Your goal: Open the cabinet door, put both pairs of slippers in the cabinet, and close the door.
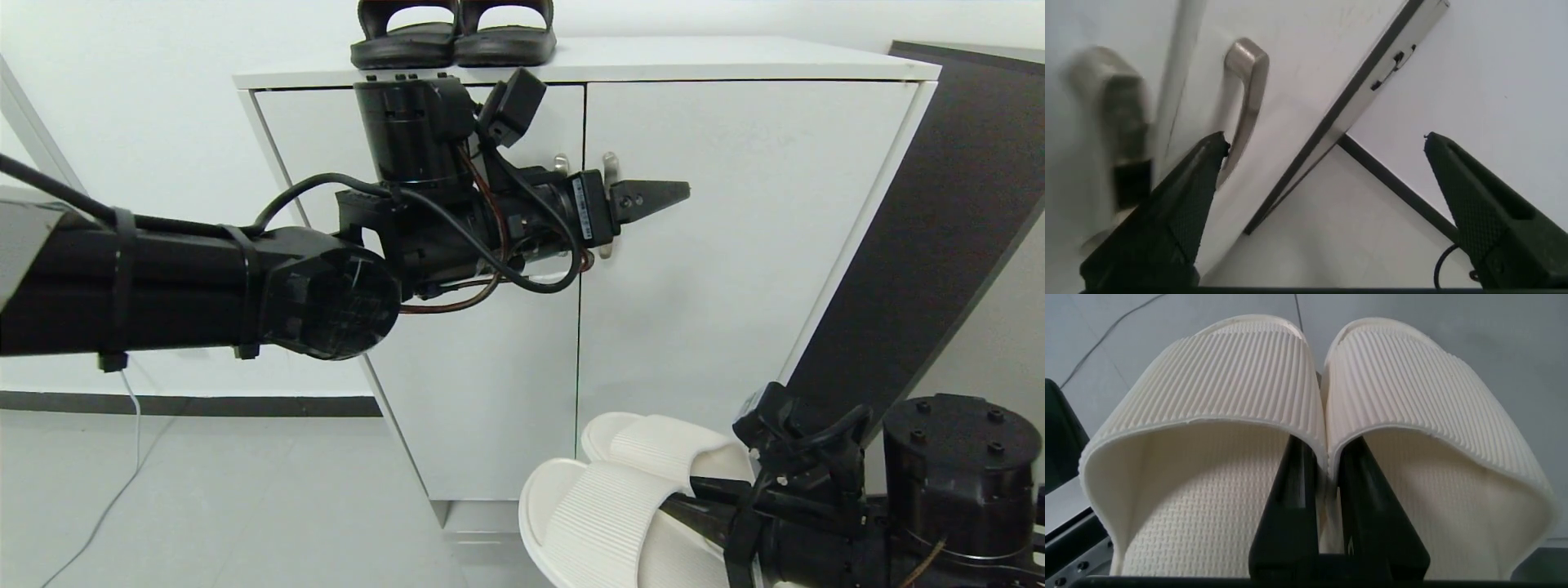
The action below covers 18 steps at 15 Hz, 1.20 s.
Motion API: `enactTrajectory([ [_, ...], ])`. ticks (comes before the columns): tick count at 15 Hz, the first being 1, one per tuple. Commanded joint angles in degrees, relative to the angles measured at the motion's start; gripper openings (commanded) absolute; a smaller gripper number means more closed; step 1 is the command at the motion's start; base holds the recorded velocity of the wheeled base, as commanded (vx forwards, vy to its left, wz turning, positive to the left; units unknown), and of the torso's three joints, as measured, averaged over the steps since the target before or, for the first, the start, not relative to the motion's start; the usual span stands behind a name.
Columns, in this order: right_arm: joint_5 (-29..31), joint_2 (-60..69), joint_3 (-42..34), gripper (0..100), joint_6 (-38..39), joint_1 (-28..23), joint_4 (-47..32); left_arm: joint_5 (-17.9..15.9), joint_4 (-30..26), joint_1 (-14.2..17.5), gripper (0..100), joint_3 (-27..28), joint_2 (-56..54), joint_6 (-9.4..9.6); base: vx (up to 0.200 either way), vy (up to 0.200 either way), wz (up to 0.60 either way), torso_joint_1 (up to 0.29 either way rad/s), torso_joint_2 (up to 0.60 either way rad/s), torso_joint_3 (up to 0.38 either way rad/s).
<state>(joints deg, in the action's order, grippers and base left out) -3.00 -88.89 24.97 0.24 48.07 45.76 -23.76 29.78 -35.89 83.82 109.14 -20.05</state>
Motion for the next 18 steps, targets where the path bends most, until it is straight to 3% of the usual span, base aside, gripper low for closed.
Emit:
enactTrajectory([
  [1, -0.08, 0.12, -0.01, 0, 0.02, 0.01, 0.03, 0.29, 0.19, -0.06, 100, 0.38, 0.72, 0.01, 0.000, 0.000, 0.00, 0.000, 0.00, 0.000],
  [2, -0.25, 0.21, -0.01, 0, 0.02, 0.01, 0.03, 0.29, 0.19, -0.15, 0, 0.29, 0.63, 0.01, 0.000, 0.000, 0.00, 0.000, 0.00, 0.000],
  [7, -1.84, 0.83, -0.80, 0, -0.07, 0.01, 0.03, 0.29, 0.10, -1.29, 0, -1.12, -1.74, 0.01, 0.000, 0.000, 0.00, 0.000, 0.00, 0.000],
  [13, -9.92, 4.52, -3.96, 0, -0.33, 0.27, -0.32, 1.08, 0.72, -4.54, 0, -8.06, -7.45, 0.19, 0.000, 0.000, 0.00, 0.000, 0.00, 0.000],
  [18, -10.01, 4.43, -4.31, 0, -1.91, 0.36, -0.32, 1.52, 0.89, -5.60, 0, -15.88, -13.34, 1.95, 0.000, 0.000, 0.00, 0.000, 0.00, 0.000],
])
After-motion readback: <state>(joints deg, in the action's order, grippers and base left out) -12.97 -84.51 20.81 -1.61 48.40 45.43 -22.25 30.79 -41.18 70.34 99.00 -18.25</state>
